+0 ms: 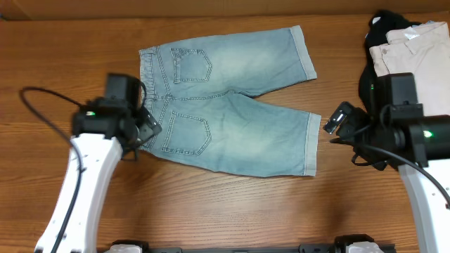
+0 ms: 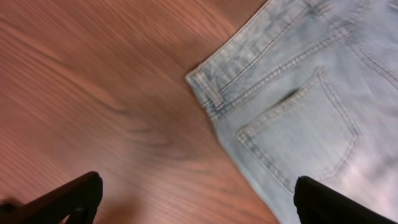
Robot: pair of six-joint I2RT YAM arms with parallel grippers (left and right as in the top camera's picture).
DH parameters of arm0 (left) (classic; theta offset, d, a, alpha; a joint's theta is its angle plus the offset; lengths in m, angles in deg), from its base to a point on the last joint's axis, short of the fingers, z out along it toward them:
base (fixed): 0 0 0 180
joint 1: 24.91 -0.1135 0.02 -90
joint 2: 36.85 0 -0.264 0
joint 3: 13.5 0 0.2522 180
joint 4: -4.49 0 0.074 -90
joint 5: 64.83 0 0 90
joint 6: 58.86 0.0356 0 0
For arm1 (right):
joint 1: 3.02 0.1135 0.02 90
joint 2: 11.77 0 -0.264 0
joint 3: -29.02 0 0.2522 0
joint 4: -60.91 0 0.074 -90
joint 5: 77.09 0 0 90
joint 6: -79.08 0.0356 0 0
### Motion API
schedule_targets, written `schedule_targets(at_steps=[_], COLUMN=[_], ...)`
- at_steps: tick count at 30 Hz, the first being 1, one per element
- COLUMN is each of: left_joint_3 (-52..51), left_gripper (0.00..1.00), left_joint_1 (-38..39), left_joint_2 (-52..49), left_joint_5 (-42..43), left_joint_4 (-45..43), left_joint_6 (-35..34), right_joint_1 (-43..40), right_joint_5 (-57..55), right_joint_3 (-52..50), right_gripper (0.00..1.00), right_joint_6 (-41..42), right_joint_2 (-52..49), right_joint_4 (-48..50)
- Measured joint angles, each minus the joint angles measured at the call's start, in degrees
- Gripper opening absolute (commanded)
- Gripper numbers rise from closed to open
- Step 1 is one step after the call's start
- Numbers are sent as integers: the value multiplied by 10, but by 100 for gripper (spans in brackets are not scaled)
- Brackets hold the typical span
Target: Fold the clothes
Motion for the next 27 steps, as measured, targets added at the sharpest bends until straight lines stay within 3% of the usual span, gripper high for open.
schedule_targets(at_steps=[9, 18, 19, 21, 24, 27], left_joint_3=[-160, -167, -167, -167, -167, -167], left_gripper=[91, 96, 96, 82, 75, 56], left_joint_1=[-9, -9, -9, -9, -8, -8], left_joint_2=[-94, -159, -164, -170, -172, -173], left_joint_5=[22, 26, 24, 16, 7, 2], left_joint_4=[-216, -296, -296, -296, -298, -303], left_joint_6=[-160, -194, -193, -193, -192, -186], right_joint_1=[12, 72, 80, 88, 91, 90], right_joint_5=[1, 17, 17, 17, 19, 19], right_joint_3=[-56, -82, -82, -82, -82, -82], right_gripper=[94, 83, 75, 62, 62, 62], right_joint_6=[0, -9, -10, -9, 4, 10], right_joint_2=[-66, -123, -129, -135, -139, -139], right_joint_4=[48, 98, 102, 105, 97, 96])
